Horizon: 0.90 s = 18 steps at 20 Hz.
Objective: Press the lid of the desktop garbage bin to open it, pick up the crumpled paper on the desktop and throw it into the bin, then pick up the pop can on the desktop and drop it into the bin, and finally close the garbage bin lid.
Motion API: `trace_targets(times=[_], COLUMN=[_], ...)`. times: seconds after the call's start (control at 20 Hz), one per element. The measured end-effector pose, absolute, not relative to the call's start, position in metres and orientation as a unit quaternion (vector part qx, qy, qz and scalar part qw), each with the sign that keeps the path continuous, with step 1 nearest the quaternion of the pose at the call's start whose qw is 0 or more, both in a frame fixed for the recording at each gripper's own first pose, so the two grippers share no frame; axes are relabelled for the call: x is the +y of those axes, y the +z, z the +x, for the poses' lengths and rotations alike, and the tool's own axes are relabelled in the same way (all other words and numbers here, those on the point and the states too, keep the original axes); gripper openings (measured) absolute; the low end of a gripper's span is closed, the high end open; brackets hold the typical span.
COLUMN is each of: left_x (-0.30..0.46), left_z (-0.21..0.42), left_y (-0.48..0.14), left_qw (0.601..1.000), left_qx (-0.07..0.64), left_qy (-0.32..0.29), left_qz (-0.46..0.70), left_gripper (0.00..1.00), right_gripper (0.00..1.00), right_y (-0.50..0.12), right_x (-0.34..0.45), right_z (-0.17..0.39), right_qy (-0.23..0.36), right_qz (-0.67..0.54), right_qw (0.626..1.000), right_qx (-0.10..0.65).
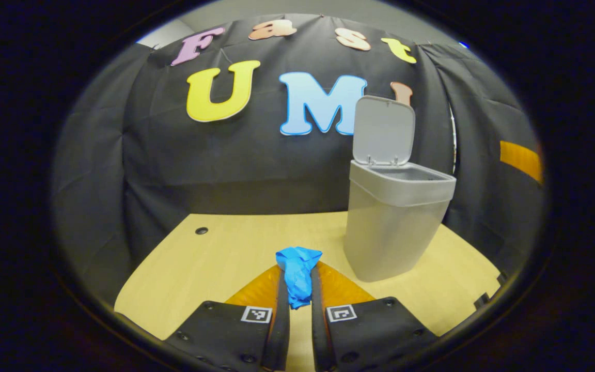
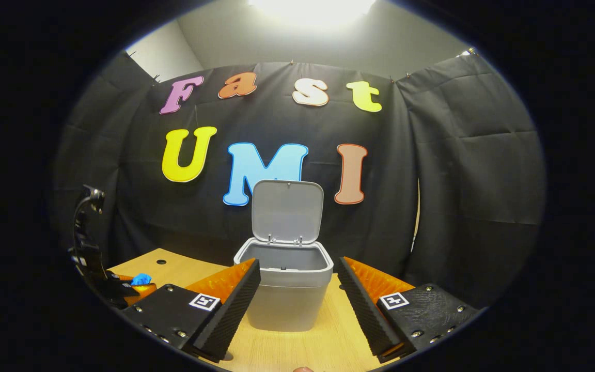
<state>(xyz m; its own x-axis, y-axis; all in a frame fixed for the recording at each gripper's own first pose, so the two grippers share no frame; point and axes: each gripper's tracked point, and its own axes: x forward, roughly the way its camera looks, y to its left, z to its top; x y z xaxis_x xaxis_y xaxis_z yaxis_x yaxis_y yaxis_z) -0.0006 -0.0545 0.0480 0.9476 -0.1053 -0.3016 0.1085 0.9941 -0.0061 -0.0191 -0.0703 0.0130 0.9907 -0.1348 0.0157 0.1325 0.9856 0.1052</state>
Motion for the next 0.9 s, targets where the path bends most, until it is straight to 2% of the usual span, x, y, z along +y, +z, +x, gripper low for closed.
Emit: trace_targets(times=[0.45,0.5,0.9], left_x=[-0.127,-0.135,-0.179], left_z=[0.029,0.032,0.071], left_y=[0.120,0.126,0.141], left_qw=[0.990,0.990,0.987], left_qx=[0.085,0.080,0.079], left_qy=[-0.112,-0.118,-0.137], left_qz=[0.005,0.002,-0.001], left_gripper=[0.24,0.27,0.26], right_gripper=[0.96,0.96,0.96], right_y=[-0.004,-0.005,-0.007], right_x=[-0.098,-0.100,-0.109], right_z=[-0.033,-0.035,-0.039], right_qy=[-0.100,-0.101,-0.113], right_qz=[0.072,0.074,0.072], right_qw=[0.992,0.992,0.991], right_qx=[0.000,0.004,0.013])
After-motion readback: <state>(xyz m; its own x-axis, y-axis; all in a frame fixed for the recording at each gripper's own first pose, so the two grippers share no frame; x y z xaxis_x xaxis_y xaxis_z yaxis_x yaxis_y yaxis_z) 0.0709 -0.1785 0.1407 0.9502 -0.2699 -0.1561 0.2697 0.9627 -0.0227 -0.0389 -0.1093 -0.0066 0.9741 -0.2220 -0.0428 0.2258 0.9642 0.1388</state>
